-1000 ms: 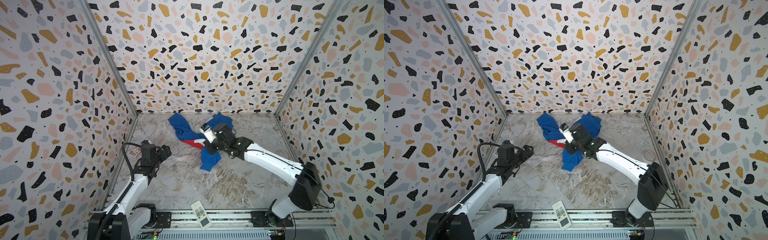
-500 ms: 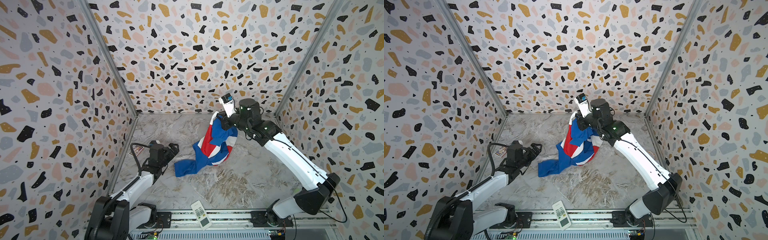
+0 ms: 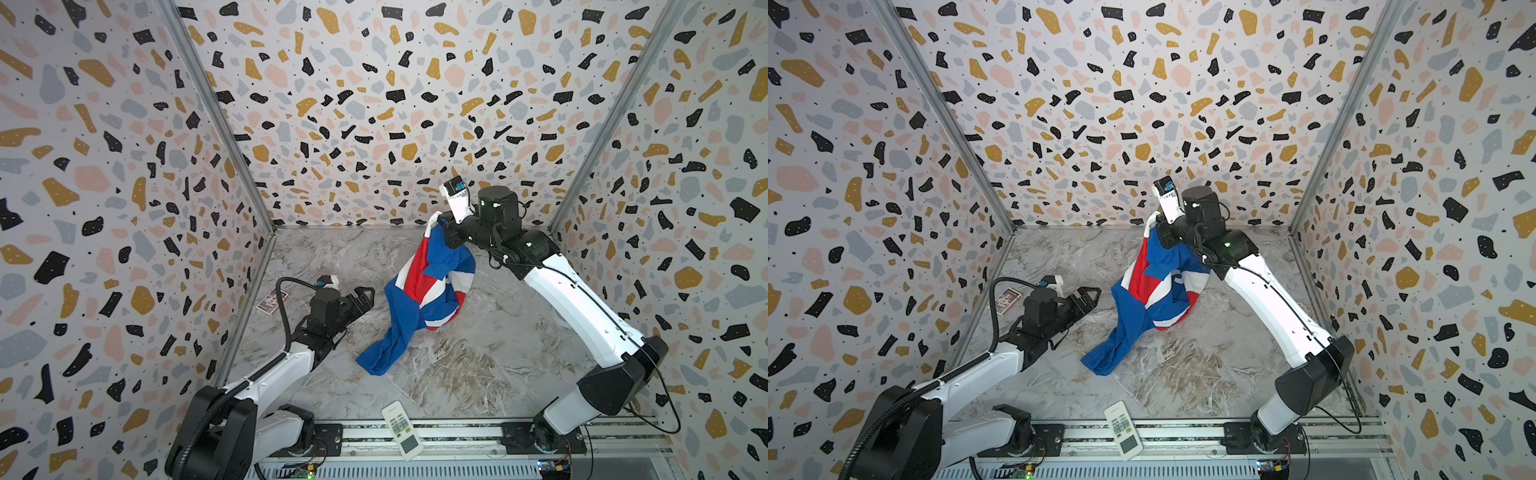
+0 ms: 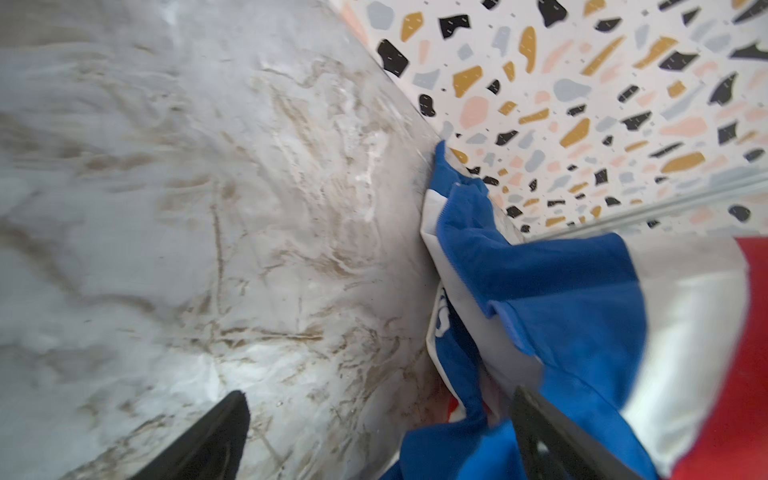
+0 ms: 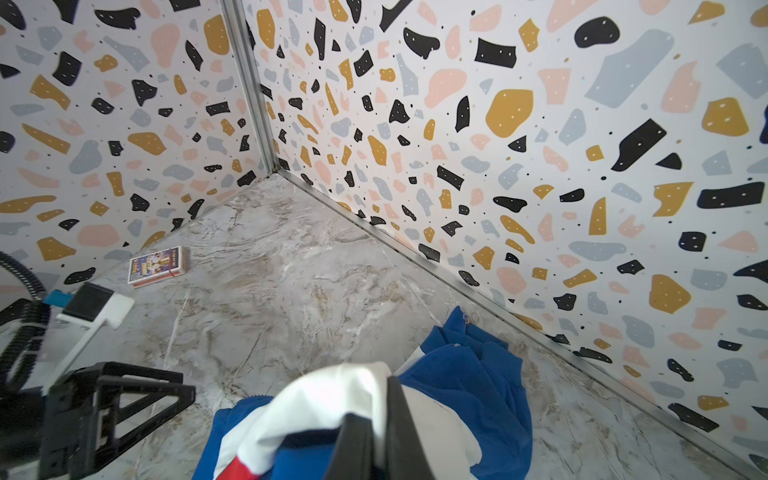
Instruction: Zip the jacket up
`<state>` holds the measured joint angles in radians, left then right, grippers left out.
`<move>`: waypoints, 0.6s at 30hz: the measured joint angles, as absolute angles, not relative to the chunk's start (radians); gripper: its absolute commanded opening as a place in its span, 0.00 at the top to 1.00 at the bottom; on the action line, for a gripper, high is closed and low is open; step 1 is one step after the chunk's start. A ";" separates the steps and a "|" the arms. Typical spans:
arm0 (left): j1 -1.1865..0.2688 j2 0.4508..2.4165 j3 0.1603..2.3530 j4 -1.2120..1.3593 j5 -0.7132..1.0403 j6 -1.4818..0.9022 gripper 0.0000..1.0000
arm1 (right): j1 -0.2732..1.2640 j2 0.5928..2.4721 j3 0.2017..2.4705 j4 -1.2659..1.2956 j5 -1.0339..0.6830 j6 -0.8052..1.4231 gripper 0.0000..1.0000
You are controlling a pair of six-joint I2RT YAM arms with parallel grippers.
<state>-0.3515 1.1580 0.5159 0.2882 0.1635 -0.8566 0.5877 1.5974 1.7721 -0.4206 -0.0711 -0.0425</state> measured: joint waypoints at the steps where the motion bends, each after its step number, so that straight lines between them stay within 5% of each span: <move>1: -0.365 1.155 0.530 0.282 0.172 -0.836 0.00 | 0.585 1.607 1.772 -0.416 -0.072 -0.041 1.00; 11: -0.620 1.126 0.606 0.110 0.141 -0.643 0.00 | 0.558 1.671 1.772 -0.389 -0.090 -0.017 1.00; 18: -0.657 1.358 0.761 -0.036 0.064 -0.554 0.00 | 0.533 1.660 1.760 -0.382 -0.120 -0.010 1.00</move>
